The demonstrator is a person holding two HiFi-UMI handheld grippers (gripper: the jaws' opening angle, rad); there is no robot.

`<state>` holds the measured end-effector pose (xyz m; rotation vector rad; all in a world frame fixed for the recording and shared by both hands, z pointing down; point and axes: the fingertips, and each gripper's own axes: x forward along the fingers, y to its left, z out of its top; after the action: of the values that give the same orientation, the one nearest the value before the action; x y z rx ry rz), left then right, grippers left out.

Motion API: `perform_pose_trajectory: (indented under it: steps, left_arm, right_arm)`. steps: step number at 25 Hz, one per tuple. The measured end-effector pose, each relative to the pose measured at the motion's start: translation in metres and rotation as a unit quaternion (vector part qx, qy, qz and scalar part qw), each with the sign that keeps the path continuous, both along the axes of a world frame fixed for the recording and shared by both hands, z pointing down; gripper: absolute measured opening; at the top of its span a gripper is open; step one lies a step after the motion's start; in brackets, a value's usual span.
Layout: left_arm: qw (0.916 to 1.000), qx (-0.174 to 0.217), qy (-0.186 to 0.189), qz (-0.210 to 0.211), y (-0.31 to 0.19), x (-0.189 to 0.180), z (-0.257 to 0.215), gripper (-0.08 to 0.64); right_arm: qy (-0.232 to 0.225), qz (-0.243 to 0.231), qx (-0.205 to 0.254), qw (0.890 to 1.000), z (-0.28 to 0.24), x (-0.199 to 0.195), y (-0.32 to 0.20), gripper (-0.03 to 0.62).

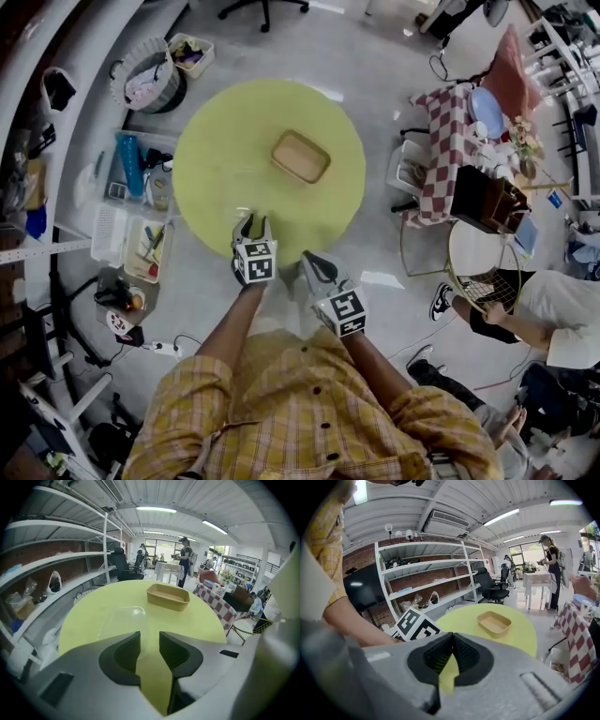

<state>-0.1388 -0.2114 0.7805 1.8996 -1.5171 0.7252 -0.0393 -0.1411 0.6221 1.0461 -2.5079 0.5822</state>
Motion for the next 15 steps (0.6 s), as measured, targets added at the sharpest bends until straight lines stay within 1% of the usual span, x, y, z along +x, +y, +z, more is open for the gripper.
perform_pose_trajectory:
  steps: [4, 7, 10, 15]
  left_arm:
    - [0.9999, -0.008, -0.004, -0.006, -0.008, -0.003, 0.008, 0.106]
    - [0.9999, -0.01, -0.007, 0.001, -0.011, 0.001, 0.013, 0.106]
    - [0.9996, -0.023, -0.014, 0.005, -0.014, 0.002, 0.019, 0.106]
    - [0.9994, -0.028, -0.02, 0.01, -0.022, 0.004, 0.026, 0.106]
  right_arm:
    - [-0.002, 0.002, -0.005, 1.0, 0.003, -0.002, -0.001, -0.003]
    - [-0.002, -0.004, -0.009, 1.0, 0.008, -0.002, 0.002, -0.003]
    - [0.004, -0.012, -0.005, 1.0, 0.009, -0.002, 0.002, -0.003]
    - [0.005, 0.001, -0.005, 1.0, 0.011, 0.005, -0.002, -0.003]
